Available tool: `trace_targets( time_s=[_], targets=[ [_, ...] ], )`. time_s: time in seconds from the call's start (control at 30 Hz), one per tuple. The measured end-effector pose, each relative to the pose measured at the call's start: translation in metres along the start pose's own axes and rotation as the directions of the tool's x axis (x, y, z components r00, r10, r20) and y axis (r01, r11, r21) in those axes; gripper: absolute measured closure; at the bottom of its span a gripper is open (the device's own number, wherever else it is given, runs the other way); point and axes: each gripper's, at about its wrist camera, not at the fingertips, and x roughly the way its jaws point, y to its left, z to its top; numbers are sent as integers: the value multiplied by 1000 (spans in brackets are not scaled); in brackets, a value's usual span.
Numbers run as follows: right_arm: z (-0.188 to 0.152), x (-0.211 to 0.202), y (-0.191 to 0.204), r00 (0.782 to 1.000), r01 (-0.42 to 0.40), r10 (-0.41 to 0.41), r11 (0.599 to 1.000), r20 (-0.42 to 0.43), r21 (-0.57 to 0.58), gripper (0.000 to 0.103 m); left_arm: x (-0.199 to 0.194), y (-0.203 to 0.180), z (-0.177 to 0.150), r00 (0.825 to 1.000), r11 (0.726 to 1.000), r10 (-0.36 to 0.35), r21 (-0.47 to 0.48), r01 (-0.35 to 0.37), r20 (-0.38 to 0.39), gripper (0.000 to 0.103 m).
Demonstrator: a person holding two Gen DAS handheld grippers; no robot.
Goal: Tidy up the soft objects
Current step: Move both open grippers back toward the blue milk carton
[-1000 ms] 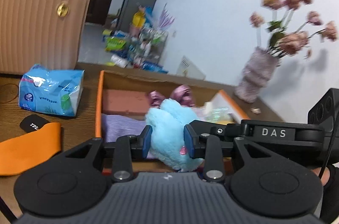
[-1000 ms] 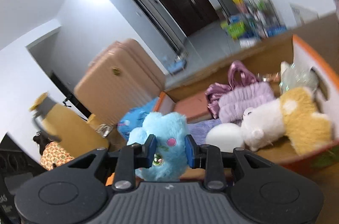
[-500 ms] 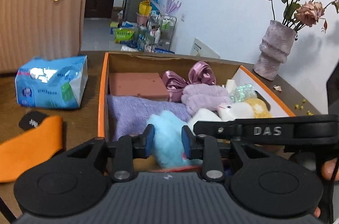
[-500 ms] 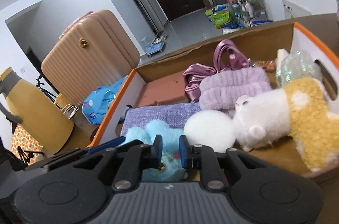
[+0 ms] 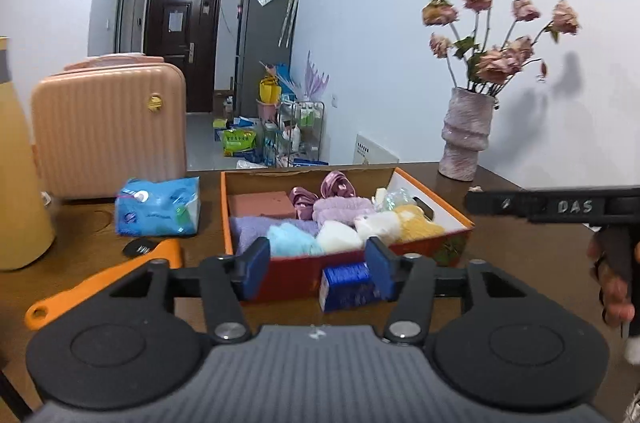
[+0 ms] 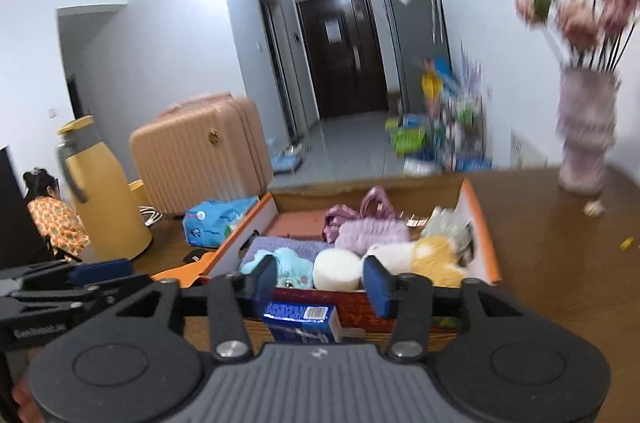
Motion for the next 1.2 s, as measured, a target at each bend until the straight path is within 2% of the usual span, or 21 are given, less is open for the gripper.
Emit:
trace_targets(
  time_s=[0.1,0.2,0.3,0.4,0.53,0.63,0.9,1.2],
  targets=[
    [-13,-37,6,999,30,-28,999,45,-44,45,-35,-7,-18,999,1000,27,-4,-27,22,33],
    [-32,-63,11,997,54,-50,996,63,-68,42,-69,-18,-38,997,998,66,9,-67,47,28],
    [-57,-86,19,995,67,-59,993,81,-101,35,-97,-26,-58,994,996,88,15,-89,67,27],
    [-82,-108,27,994,77,-67,991,90,-113,35,-124,-36,-79,990,993,117,5,-118,79,25],
    [-108,-136,42,993,48,-35,992,111,-116,30,-152,-45,-101,991,993,113,-28,-111,78,22],
    [-129,-159,48,992,34,-21,994,128,-100,30,-169,-54,-115,990,993,118,-7,-118,71,22],
    [-161,-194,59,990,51,-38,995,137,-92,29,-190,-66,-132,993,996,90,6,-91,75,20],
    [-170,-196,49,988,78,-71,996,141,-49,28,-172,-64,-136,997,997,70,-16,-69,33,20]
  ],
)
